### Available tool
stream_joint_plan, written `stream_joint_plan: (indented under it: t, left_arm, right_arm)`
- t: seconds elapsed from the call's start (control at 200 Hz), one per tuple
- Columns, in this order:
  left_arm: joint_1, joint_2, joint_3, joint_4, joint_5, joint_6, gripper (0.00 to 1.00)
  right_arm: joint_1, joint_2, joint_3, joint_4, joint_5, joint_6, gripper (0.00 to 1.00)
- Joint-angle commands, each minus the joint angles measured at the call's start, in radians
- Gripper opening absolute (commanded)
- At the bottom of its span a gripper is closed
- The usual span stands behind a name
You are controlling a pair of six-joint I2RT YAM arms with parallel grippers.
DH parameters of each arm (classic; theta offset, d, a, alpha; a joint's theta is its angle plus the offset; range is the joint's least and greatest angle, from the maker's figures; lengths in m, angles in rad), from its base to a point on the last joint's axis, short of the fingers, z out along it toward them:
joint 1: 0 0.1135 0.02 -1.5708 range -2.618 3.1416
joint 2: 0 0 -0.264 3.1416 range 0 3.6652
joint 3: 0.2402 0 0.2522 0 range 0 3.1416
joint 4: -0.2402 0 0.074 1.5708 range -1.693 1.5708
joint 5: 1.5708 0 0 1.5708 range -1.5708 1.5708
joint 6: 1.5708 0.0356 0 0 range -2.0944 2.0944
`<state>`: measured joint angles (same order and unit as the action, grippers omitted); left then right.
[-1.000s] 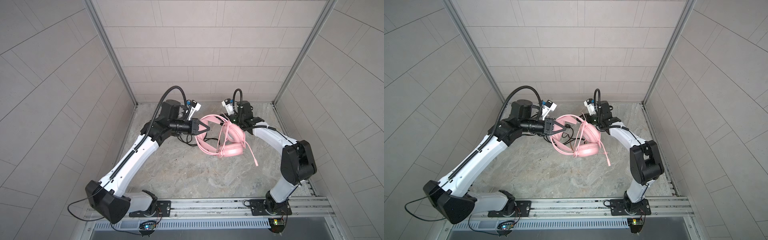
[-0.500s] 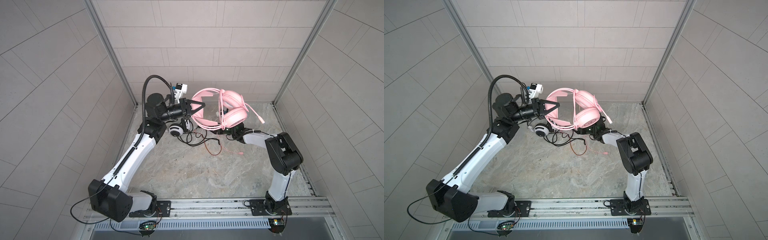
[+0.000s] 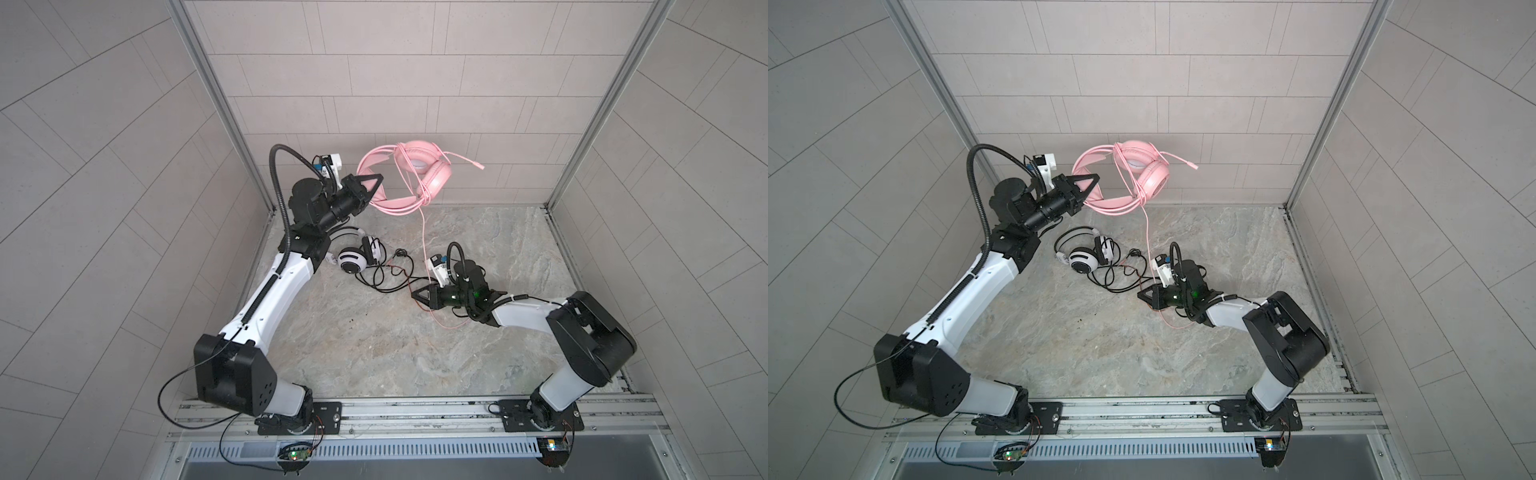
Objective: Wrap the headphones
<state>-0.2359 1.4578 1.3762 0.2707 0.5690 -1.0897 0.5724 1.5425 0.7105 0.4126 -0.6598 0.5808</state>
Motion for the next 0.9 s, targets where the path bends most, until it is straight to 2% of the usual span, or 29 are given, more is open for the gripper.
stream_joint_plan:
  t: [0.0, 0.06, 0.17, 0.335, 0.415, 0.52, 0.58, 0.681, 0.756, 0.896]
  left_arm:
    - [0.008, -0.011, 0.089, -0.091, -0.164, 0.249, 0.00]
    - [0.009, -0.014, 0.087, -0.181, -0.245, 0.342, 0.00]
    - [0.013, -0.027, 0.043, -0.228, -0.339, 0.446, 0.00]
    - [0.011, -0.020, 0.025, -0.306, -0.378, 0.521, 0.00]
    - [-0.004, 0.002, 0.049, -0.372, -0.338, 0.562, 0.00]
    - [-0.051, 0.011, 0.081, -0.486, -0.267, 0.639, 0.00]
    - [-0.091, 0.008, 0.098, -0.571, -0.233, 0.694, 0.00]
    - [-0.164, 0.028, 0.169, -0.773, -0.163, 0.806, 0.00]
    - [-0.197, 0.032, 0.196, -0.887, -0.080, 0.853, 0.00]
    - [-0.208, 0.005, 0.182, -0.968, 0.120, 0.854, 0.00]
  right_arm:
    - [0.063, -0.176, 0.017, -0.281, 0.125, -0.131, 0.07]
    - [0.087, -0.276, 0.041, -0.429, 0.190, -0.179, 0.03]
    - [0.095, -0.438, 0.104, -0.650, 0.246, -0.235, 0.01]
    - [0.095, -0.557, 0.314, -0.963, 0.373, -0.343, 0.01]
    - [0.094, -0.552, 0.452, -1.072, 0.437, -0.400, 0.01]
    - [0.091, -0.514, 0.638, -1.168, 0.590, -0.504, 0.01]
    - [0.070, -0.478, 0.740, -1.196, 0.686, -0.566, 0.01]
    - [0.014, -0.395, 0.901, -1.228, 0.774, -0.652, 0.01]
    - [-0.016, -0.336, 0.989, -1.221, 0.841, -0.717, 0.02]
    - [-0.045, -0.256, 1.067, -1.165, 0.940, -0.809, 0.04]
